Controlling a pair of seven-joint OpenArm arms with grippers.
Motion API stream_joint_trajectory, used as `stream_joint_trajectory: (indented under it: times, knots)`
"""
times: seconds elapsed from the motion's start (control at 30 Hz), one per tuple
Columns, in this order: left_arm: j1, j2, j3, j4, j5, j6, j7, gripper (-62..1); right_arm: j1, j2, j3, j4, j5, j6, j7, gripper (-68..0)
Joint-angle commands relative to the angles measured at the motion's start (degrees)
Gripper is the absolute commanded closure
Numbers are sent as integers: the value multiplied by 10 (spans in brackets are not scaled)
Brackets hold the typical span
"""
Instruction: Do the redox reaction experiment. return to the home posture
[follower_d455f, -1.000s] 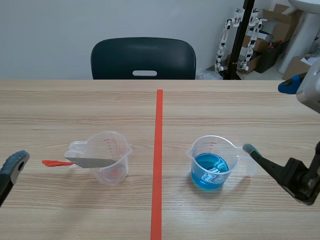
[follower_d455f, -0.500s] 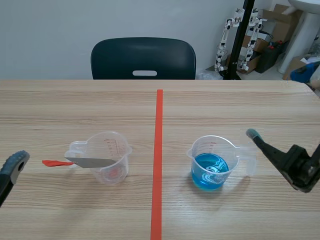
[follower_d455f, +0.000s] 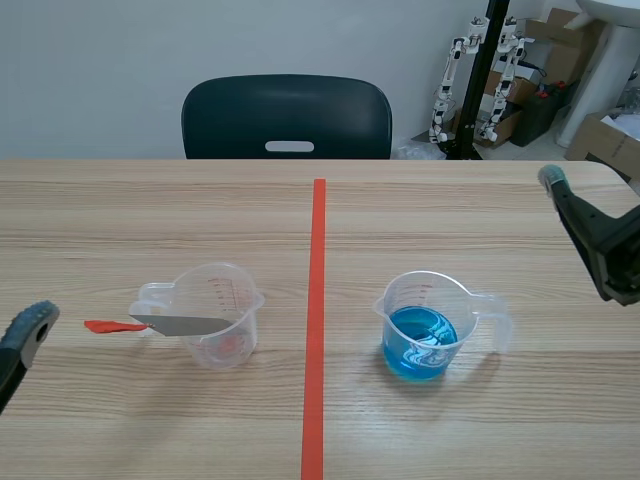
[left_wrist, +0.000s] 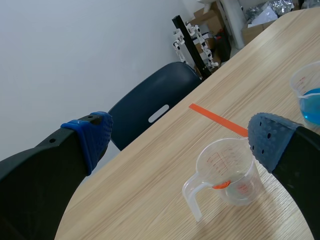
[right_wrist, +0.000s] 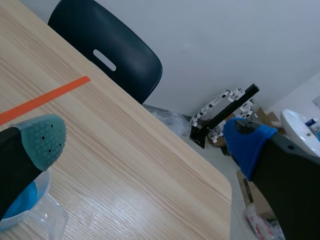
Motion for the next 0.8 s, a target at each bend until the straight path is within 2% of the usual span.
stream_joint_trajectory:
  times: [0.0,0.37,0.43,0.57,0.77]
  knots:
    - [1,2,-1,7,-7,3,-6,-566,6,11,2,10,0,-5,7,-679]
    - [1,2,-1,7,-7,3,-6,-566,4,11,2,10,0,-3,0,-679]
    - [1,2,-1,7,-7,3,-7,-566,4,11,2,10,0,10,-19,-679]
    - [1,2,-1,7,-7,3,-7,-566,4,11,2,9,0,22,-48,-679]
    - [1,2,-1,7,-7,3,-6,-566,-11,17,1,9,0,38,-48,-679]
